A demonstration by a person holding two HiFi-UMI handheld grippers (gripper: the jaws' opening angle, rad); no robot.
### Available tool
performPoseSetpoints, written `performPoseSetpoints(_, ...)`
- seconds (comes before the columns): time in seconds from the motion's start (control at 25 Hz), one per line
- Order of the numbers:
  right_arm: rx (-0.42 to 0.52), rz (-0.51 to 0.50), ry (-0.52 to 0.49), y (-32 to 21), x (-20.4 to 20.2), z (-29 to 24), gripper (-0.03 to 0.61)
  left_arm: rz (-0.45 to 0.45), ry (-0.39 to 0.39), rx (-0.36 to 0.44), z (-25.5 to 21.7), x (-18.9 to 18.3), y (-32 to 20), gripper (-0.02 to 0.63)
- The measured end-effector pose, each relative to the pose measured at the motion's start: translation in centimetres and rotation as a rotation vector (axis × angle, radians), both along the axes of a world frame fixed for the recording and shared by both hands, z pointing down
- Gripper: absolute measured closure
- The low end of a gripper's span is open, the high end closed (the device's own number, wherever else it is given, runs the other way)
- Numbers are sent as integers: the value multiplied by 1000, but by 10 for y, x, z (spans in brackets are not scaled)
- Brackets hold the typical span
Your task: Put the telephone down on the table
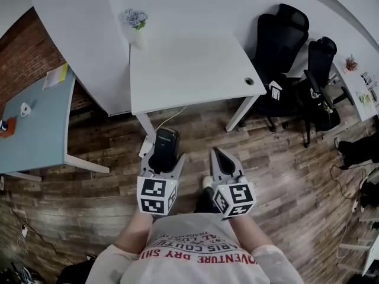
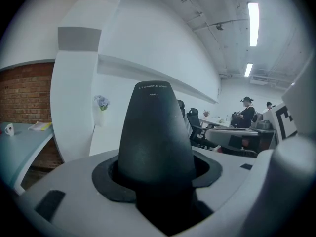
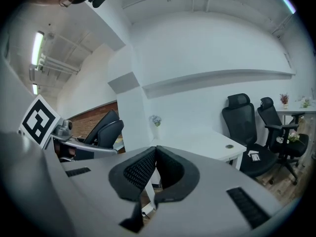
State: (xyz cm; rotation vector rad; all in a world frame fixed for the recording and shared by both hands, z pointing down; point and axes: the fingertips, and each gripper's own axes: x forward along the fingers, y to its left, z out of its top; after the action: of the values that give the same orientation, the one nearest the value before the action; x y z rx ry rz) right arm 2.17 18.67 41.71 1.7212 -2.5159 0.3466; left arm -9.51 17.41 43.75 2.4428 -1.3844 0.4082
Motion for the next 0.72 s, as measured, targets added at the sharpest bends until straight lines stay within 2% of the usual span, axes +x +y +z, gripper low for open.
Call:
performPoseSetpoints(0.36, 18, -126, -16, -89, 39, -12, 554, -99, -20, 3, -9, 41, -81, 321)
performPoseSetpoints(0.72, 13, -152, -6, -161, 105, -7, 554, -164, -6, -14, -4, 96, -144, 321)
